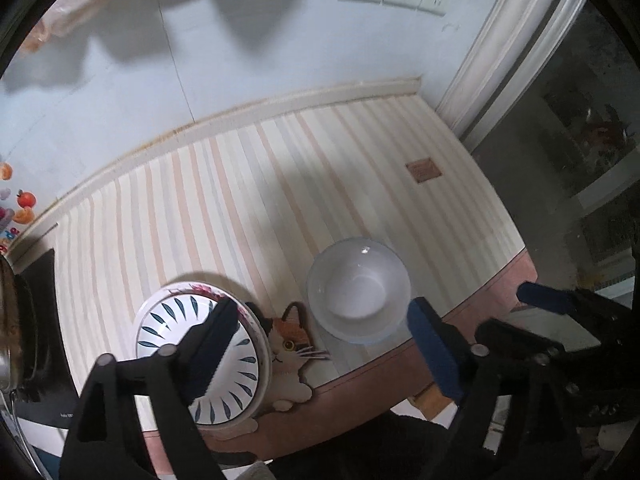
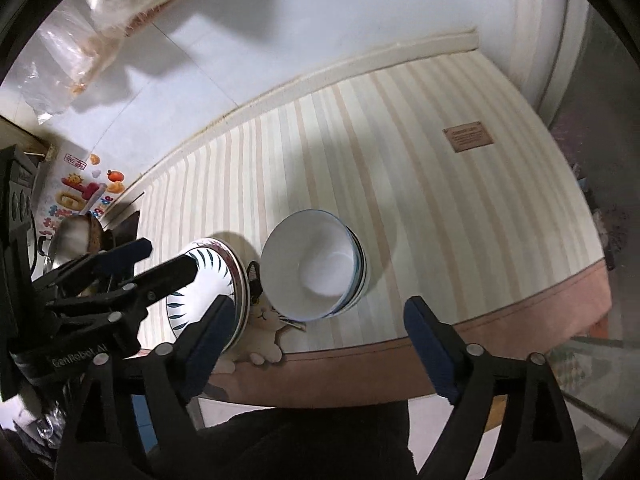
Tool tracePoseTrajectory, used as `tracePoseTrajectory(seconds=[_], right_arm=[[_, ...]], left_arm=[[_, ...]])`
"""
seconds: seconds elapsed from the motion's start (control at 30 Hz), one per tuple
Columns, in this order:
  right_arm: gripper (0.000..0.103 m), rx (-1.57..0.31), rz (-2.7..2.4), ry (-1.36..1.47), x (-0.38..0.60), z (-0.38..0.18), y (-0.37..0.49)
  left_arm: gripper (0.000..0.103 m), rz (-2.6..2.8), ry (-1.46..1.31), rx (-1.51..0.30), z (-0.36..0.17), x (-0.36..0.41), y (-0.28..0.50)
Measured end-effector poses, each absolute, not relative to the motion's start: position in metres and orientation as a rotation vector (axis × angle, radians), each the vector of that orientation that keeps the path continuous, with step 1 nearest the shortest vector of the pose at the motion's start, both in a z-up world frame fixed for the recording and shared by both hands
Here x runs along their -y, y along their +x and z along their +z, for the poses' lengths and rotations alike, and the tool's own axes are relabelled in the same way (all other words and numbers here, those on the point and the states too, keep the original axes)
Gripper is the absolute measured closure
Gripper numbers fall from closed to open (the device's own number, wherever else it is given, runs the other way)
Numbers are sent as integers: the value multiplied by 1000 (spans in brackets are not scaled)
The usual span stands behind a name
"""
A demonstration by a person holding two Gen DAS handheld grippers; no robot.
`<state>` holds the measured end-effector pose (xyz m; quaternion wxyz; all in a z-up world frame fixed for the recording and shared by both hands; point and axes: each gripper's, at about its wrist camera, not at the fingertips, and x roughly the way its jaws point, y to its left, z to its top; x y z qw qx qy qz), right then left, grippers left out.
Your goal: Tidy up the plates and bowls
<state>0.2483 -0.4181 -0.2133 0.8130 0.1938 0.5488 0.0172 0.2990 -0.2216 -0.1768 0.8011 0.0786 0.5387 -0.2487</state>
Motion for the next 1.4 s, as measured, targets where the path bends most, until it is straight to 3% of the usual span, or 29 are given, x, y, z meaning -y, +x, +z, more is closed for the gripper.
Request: tracePoseTrajectory(seconds=[0.13, 0.2, 0.57, 0.83, 1.07, 1.4], right_arm=[[7, -1114, 25, 411, 411, -193, 225], [6, -1085, 17, 407, 408, -184, 217], [3, -983, -52, 315, 388, -137, 185], [2, -985, -69, 335, 394, -136, 184], [2, -1052, 1, 403, 414, -183, 213], [2, -1215, 146, 660, 453, -314, 272]], left_arm=[[13, -551, 161, -1111, -162, 217, 289], [4, -557, 154, -1096, -155, 213, 285], [2, -589, 106, -1037, -127, 193, 267], [1, -621, 94, -1068, -137, 198, 276], [1, -621, 70, -1144, -190, 214, 313], [2, -568, 48, -1412, -294, 236, 374]])
